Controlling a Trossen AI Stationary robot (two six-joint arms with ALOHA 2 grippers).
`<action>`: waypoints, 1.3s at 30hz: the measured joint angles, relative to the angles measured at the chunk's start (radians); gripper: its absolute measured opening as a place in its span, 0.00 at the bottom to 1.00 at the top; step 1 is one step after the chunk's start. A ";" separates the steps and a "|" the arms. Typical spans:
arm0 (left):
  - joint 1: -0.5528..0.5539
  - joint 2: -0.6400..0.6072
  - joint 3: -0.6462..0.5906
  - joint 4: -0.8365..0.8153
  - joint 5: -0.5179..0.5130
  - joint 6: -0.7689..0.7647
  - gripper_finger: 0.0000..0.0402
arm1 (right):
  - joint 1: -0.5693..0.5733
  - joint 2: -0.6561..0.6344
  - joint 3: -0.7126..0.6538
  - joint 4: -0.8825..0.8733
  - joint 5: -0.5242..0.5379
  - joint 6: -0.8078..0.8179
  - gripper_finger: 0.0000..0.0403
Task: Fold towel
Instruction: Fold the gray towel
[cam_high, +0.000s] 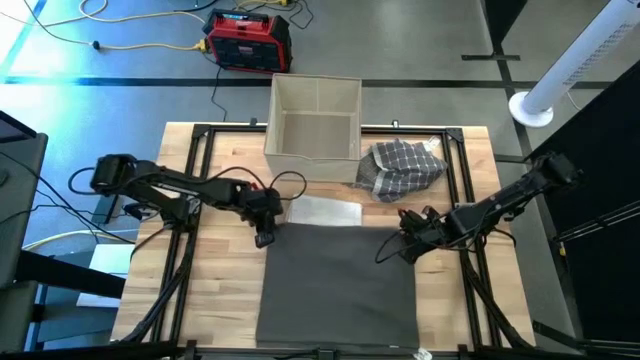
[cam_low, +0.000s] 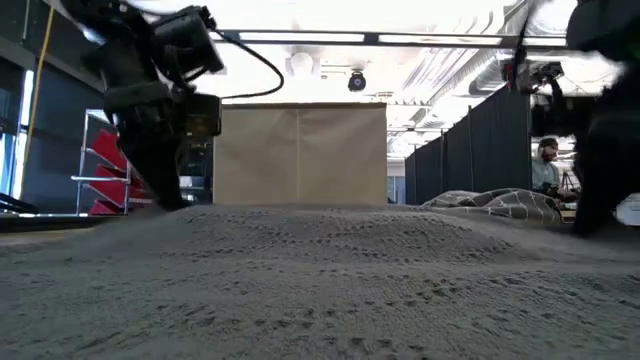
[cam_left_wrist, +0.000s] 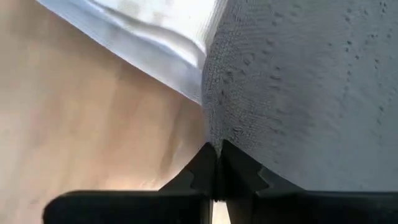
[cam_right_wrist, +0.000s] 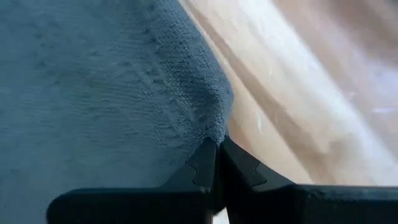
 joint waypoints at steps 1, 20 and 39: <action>-0.002 -0.007 0.031 -0.049 -0.028 0.015 0.02 | 0.002 0.000 0.030 -0.031 0.009 -0.003 0.00; -0.293 -0.050 0.362 -0.522 -0.111 -0.023 0.01 | 0.332 0.088 0.032 0.314 -0.311 0.099 0.00; -0.581 0.159 0.362 -0.238 -0.062 -0.156 0.01 | 0.386 0.294 0.010 0.572 -0.525 0.079 0.00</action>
